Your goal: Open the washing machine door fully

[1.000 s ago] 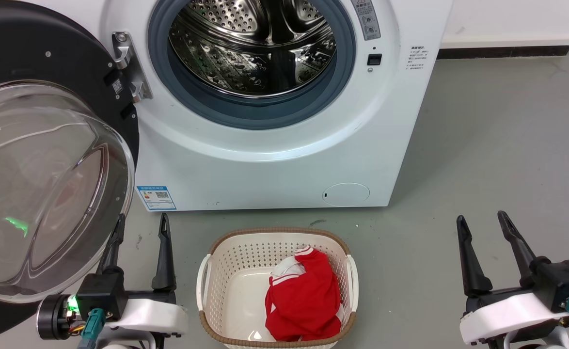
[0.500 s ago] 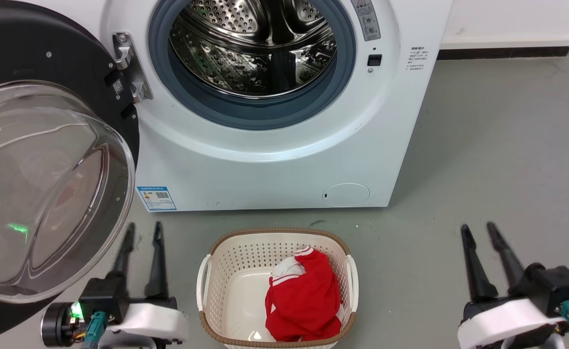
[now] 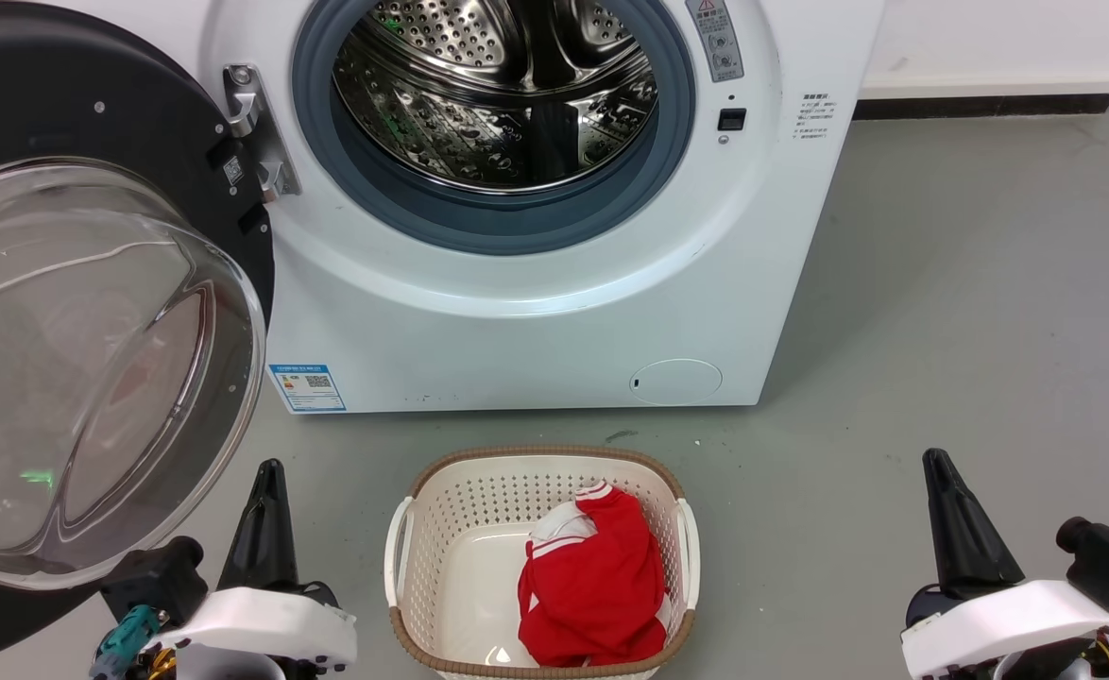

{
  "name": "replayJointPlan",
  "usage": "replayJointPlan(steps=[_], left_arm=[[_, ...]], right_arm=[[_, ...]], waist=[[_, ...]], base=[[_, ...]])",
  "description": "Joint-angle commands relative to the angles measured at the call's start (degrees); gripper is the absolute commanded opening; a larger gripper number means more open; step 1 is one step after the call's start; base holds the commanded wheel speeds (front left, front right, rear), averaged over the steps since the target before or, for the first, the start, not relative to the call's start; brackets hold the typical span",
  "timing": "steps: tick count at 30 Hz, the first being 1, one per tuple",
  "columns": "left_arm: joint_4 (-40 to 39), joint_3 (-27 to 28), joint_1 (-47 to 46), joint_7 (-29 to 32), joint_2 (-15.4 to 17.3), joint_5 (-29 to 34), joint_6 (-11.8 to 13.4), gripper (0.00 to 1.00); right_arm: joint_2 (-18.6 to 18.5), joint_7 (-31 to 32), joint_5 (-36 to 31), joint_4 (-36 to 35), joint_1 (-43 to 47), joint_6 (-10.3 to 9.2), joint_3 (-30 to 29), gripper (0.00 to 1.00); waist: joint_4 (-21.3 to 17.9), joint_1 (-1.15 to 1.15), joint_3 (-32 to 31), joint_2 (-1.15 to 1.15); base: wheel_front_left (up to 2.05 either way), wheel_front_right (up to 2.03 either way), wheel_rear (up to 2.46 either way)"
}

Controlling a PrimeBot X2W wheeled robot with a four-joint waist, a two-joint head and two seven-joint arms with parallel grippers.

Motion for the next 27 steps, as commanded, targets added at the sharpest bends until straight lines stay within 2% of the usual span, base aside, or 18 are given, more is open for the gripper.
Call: replayJointPlan(steps=[1,27], left_arm=[[-0.6,0.4,-1.8,0.5,0.1,-2.6,-0.3,0.00],[1.8,2.0,-3.1,6.2,-0.2,-26.6,-2.8,0.00]], right_arm=[[-0.5,0.2,2.9,-0.4,-1.8,0.00,0.0,0.00],[-1.3,3.1,27.6,3.8,-4.3,-0.01,-0.5,0.00]], waist=[[0.0,0.00,0.0,0.00],[0.3,0.00,-0.3,0.00]], base=[[0.00,0.00,0.00],[0.00,0.00,0.00]])
